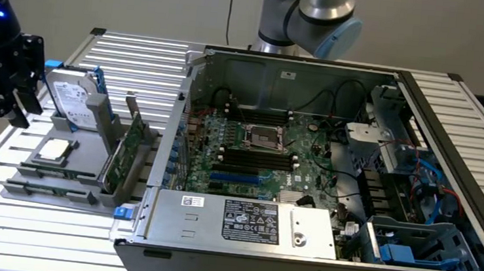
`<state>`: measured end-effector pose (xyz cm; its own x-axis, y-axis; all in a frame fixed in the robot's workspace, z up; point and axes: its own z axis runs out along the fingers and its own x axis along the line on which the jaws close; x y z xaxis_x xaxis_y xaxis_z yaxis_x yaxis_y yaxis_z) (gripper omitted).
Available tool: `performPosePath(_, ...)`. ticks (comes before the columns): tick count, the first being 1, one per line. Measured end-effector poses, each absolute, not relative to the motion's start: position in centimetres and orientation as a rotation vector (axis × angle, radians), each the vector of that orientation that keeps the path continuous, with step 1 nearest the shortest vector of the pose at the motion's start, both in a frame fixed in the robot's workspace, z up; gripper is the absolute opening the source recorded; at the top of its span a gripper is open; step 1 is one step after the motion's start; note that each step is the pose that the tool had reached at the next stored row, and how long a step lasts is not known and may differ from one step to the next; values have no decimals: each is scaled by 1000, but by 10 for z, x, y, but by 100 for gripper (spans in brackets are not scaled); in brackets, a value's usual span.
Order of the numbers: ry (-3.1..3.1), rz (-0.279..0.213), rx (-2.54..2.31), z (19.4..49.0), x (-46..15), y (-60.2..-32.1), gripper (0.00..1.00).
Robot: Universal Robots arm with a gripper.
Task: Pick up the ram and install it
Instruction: 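Pick up the ram and move it above insertion slot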
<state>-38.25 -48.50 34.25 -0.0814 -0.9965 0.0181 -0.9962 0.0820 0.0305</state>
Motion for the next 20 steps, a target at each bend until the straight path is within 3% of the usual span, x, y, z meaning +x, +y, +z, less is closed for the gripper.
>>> performPosePath(20, -2266, -15, 2126, 306, -382, -486, 36)
